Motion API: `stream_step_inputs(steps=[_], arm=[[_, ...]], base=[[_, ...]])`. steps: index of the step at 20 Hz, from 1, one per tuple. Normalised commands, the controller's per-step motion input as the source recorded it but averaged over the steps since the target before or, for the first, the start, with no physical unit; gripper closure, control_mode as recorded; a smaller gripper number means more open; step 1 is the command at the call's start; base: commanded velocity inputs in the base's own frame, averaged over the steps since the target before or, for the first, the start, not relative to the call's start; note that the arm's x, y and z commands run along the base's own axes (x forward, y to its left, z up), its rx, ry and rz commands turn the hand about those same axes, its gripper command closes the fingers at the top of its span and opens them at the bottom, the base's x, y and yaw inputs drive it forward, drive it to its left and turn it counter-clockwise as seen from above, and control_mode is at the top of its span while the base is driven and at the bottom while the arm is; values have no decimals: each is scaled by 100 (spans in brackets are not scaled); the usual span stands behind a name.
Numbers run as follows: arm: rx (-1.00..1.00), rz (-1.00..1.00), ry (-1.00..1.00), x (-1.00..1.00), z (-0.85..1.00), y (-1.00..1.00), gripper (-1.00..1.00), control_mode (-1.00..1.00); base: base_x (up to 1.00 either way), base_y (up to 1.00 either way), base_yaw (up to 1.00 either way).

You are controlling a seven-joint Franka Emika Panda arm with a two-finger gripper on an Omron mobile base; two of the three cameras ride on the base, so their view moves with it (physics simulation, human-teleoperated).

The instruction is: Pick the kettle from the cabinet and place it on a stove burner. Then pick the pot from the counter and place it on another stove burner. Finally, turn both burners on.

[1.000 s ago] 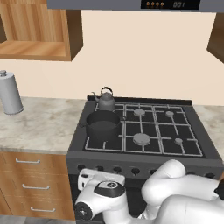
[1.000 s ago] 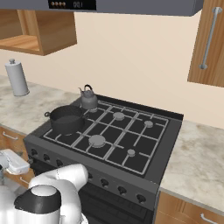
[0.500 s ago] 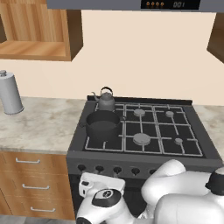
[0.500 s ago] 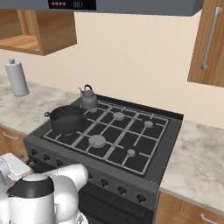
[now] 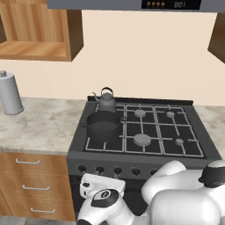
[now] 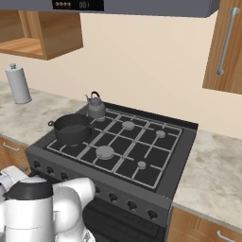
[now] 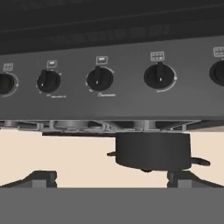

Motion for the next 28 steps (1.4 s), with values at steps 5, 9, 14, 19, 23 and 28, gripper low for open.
stream_step_inputs(steps=[5,9,14,19,23,28], arm=[[0,0,0,18,-11,0,-100,-100],[0,0,0,14,-22,0,-100,-100],[0,0,0,13,-26,0,-100,-100],[0,0,-1,12,-20,1,-100,-100],[0,0,-3,8,-15,8,-100,-100],[0,0,-2,6,-8,10,-100,-100]], base=[[0,0,0],[0,0,0],[0,0,0],[0,0,0],[0,0,0],[0,0,0]])
